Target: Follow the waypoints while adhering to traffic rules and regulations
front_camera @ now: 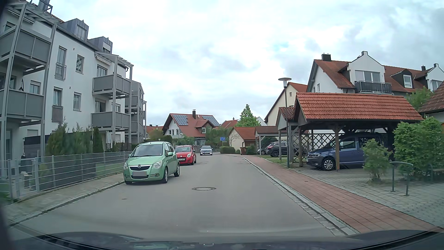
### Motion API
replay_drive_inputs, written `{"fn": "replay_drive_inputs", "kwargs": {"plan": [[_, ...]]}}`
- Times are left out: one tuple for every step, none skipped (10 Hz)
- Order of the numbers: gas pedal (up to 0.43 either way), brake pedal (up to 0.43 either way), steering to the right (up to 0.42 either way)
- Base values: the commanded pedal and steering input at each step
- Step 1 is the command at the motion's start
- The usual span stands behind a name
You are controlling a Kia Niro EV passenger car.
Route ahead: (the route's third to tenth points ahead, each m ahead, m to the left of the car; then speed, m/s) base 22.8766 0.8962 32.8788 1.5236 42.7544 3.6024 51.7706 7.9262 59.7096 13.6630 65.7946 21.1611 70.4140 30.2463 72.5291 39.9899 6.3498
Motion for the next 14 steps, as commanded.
{"fn": "replay_drive_inputs", "kwargs": {"plan": [[0.169,0.006,-0.004],[0.177,0.006,-0.008],[0.189,0.006,-0.011],[0.197,0.006,-0.014],[0.197,0.006,-0.014],[0.197,0.006,-0.014],[0.197,0.006,-0.014],[0.197,0.012,-0.015],[0.197,0.006,-0.014],[0.197,0.006,-0.015],[0.197,0.006,-0.014],[0.197,0.006,-0.012],[0.197,0.006,-0.004],[0.240,0.006,-0.001]]}}
